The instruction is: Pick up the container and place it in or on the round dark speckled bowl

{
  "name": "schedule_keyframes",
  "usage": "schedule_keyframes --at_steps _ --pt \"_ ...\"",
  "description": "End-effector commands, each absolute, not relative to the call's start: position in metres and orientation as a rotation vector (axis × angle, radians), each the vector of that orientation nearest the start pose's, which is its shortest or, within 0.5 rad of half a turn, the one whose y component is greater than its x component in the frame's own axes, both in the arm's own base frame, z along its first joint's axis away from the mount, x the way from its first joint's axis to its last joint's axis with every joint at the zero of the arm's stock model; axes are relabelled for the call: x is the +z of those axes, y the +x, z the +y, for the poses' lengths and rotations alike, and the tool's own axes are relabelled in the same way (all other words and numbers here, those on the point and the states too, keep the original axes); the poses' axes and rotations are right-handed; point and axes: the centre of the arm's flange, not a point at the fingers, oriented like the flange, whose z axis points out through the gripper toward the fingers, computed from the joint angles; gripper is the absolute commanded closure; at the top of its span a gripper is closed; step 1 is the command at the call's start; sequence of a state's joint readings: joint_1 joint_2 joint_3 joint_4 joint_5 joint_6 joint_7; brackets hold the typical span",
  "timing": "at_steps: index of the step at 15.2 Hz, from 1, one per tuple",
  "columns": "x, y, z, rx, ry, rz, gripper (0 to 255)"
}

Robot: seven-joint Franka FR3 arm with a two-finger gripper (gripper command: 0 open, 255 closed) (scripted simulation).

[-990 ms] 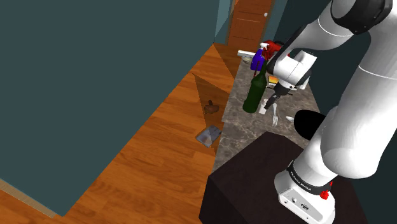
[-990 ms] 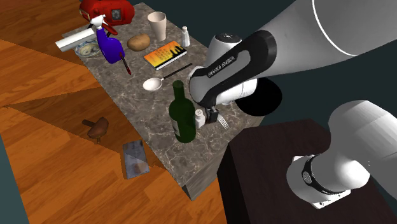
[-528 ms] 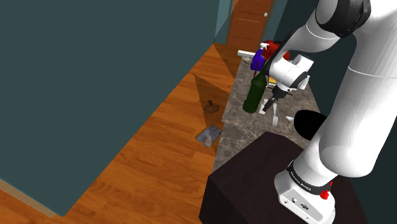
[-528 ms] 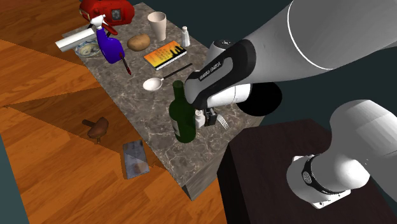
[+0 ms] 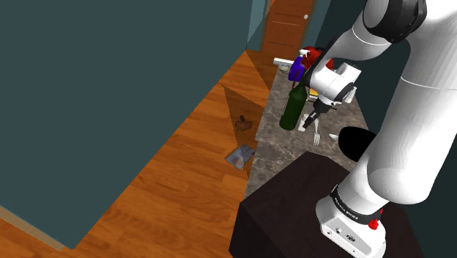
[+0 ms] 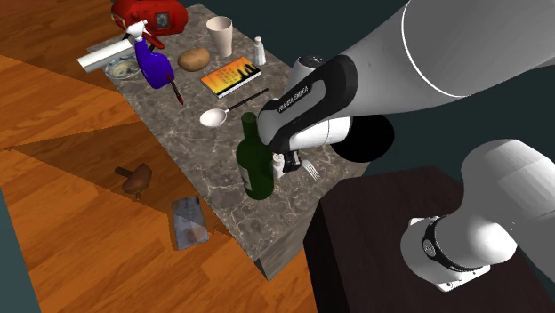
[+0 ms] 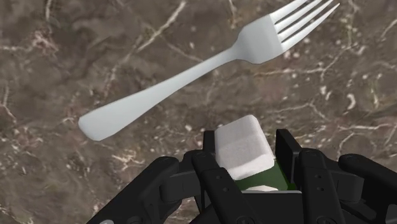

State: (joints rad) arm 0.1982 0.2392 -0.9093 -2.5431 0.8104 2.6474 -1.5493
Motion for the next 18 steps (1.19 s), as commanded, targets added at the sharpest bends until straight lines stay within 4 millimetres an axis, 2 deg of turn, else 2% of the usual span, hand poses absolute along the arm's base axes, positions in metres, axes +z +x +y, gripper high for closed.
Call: schedule_keyframes --at_steps 1,5,18 --pt "0.215 0.314 -0.318 -0.273 -3.065 -0.201 255" --pt "0.214 0.314 -0.318 -0.273 -3.065 -0.201 255" --pt "0.283 0.314 -0.318 -0.273 -3.065 -0.201 255"
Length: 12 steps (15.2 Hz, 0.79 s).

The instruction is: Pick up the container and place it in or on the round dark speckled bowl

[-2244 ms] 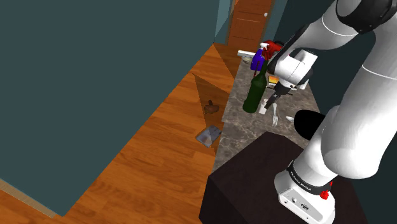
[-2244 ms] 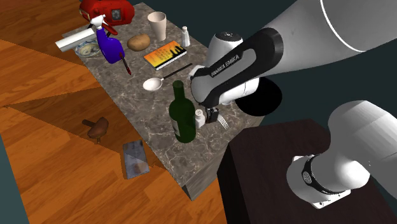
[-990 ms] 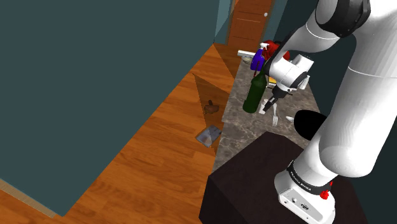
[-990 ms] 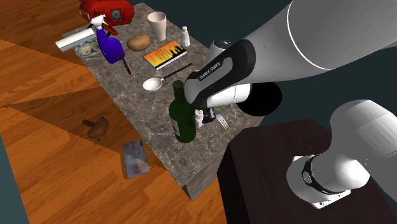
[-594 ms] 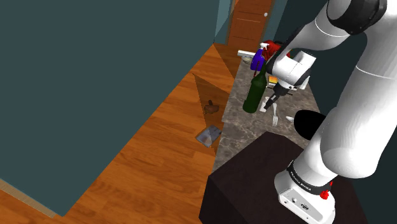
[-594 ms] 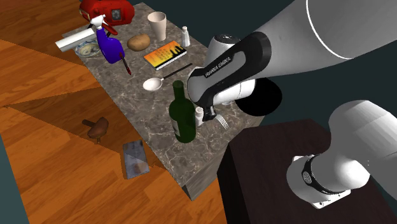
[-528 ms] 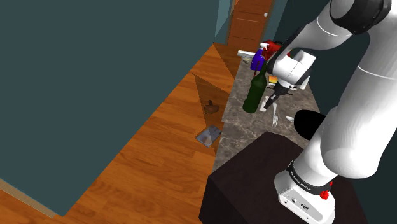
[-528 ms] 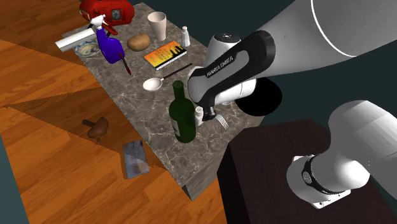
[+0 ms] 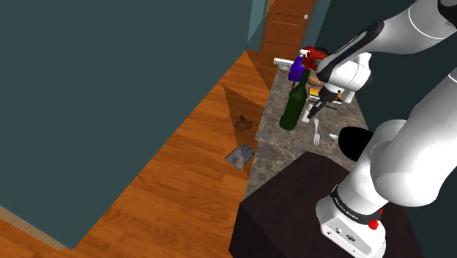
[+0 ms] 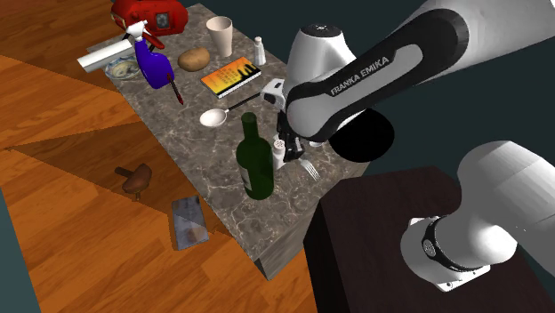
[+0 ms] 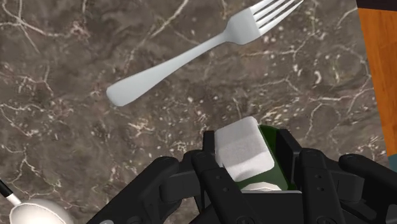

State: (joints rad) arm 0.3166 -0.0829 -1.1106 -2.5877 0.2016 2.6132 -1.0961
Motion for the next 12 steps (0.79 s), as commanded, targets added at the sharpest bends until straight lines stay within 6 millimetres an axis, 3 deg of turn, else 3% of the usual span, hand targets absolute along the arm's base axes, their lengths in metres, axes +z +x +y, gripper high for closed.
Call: schedule_keyframes --at_steps 1,12 --pt "0.288 0.314 -0.318 -0.273 -3.065 -0.201 255" --pt "0.347 0.314 -0.318 -0.273 -3.065 -0.201 255"
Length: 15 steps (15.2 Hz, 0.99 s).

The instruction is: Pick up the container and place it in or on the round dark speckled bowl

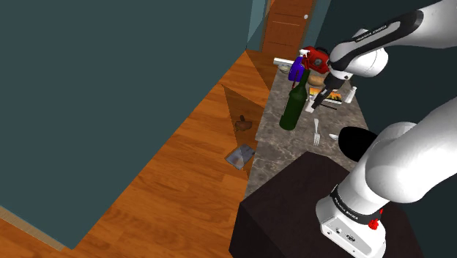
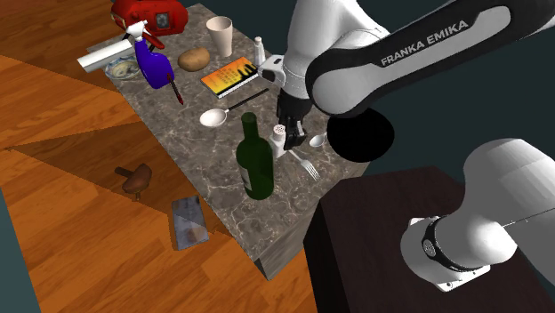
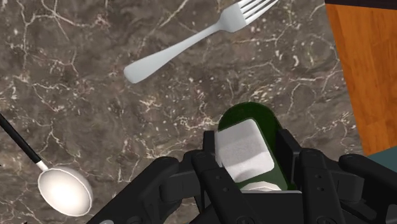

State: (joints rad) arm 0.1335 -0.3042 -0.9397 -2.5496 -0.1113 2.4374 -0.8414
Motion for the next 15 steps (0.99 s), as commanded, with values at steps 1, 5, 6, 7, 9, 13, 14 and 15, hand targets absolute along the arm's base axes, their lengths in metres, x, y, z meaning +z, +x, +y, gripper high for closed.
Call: schedule_keyframes --at_steps 1,5,6,7,9,13,14,15 --pt "0.352 0.314 -0.318 -0.273 -3.065 -0.201 255" --pt "0.373 0.314 -0.318 -0.273 -3.065 -0.201 255" --pt "0.378 0.314 -0.318 -0.273 -3.065 -0.201 255" --pt "0.383 0.314 -0.318 -0.273 -3.065 -0.201 255" --pt "0.386 0.301 -0.321 -0.273 -3.065 -0.201 255" --pt "0.387 0.25 -0.332 -0.273 -3.065 -0.201 255" --pt "0.387 0.237 -0.334 -0.273 -3.065 -0.201 255" --pt "0.387 0.224 -0.337 -0.273 -3.065 -0.201 255"
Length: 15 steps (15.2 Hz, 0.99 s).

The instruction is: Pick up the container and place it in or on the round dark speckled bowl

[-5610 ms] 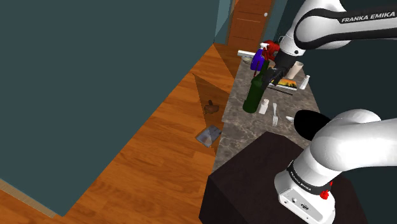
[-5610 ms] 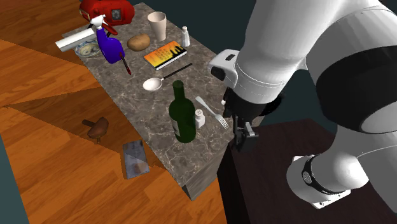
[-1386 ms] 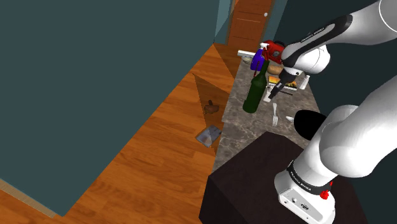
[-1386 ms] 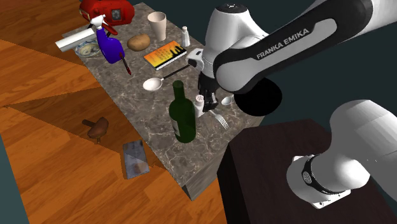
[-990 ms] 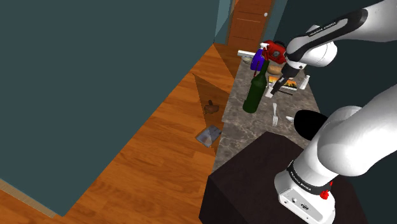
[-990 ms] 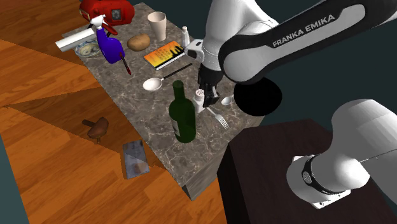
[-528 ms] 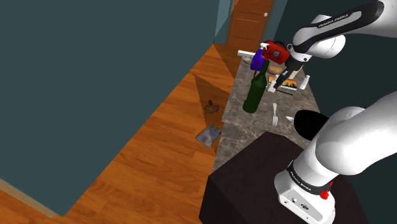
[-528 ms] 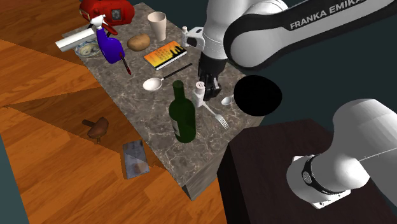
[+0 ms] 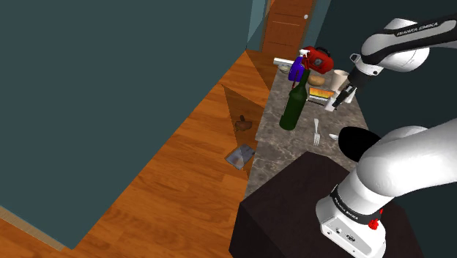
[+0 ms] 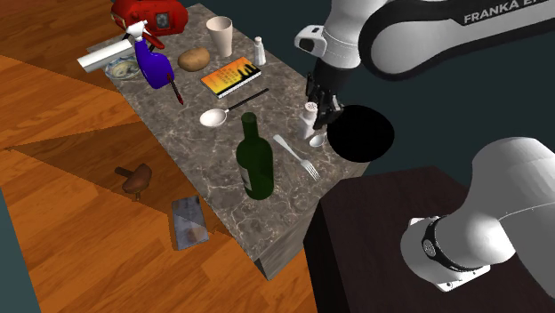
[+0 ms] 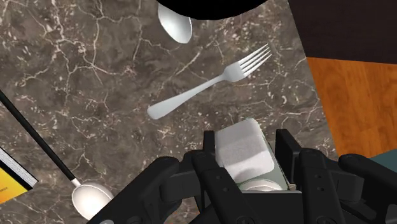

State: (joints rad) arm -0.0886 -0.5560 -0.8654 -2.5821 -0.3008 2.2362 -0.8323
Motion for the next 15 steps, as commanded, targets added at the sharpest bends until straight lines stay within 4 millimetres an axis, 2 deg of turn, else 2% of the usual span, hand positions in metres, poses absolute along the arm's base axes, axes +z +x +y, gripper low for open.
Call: schedule_keyframes --at_steps 1,13,15 --pt "0.388 0.211 -0.34 -0.273 -3.065 -0.201 255" --pt "0.39 0.056 -0.373 -0.273 -3.065 -0.201 255" --pt "0.385 0.049 -0.374 -0.273 -3.065 -0.201 255"
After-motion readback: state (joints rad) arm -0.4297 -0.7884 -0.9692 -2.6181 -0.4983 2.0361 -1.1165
